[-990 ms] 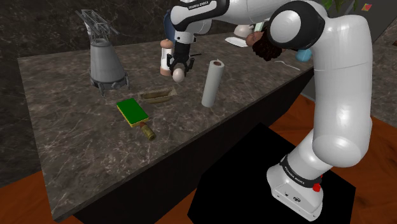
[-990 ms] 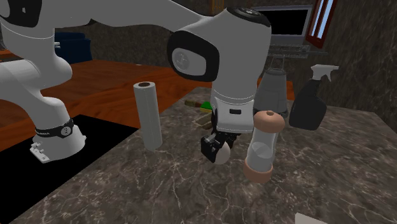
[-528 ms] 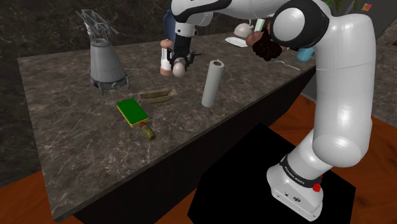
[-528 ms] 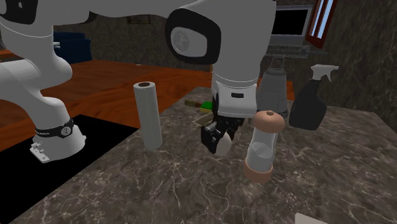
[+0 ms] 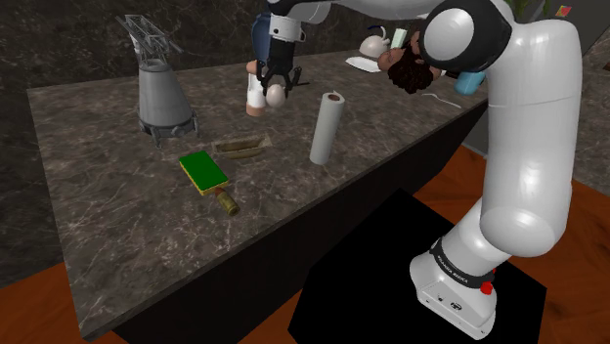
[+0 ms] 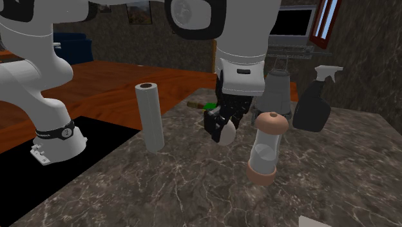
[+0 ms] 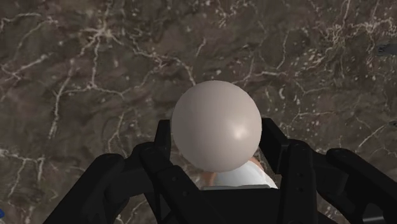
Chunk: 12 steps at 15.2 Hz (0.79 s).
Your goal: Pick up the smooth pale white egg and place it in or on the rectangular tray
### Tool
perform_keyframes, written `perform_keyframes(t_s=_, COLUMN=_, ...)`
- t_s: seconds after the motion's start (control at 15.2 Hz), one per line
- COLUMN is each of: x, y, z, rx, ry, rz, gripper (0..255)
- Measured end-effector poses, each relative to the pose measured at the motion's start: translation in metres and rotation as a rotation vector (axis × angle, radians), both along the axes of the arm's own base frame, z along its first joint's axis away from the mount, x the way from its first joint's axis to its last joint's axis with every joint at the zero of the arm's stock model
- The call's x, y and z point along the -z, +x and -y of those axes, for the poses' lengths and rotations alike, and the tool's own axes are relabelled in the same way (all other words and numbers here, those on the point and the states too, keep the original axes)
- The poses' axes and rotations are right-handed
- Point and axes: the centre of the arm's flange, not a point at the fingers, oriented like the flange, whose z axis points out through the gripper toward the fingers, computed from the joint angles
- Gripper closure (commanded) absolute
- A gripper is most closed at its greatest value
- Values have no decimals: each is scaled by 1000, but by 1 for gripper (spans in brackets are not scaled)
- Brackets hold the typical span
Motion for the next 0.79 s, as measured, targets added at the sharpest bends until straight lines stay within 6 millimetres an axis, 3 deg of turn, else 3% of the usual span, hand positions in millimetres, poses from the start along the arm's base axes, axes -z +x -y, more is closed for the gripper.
perform_keyframes(t_s=0.59, x=-44, y=0, z=1, rx=0, ry=0, rz=0, gripper=255)
perform_keyframes(t_s=0.79, x=-49, y=-12, z=-24, rx=0, ry=0, rz=-1, gripper=255)
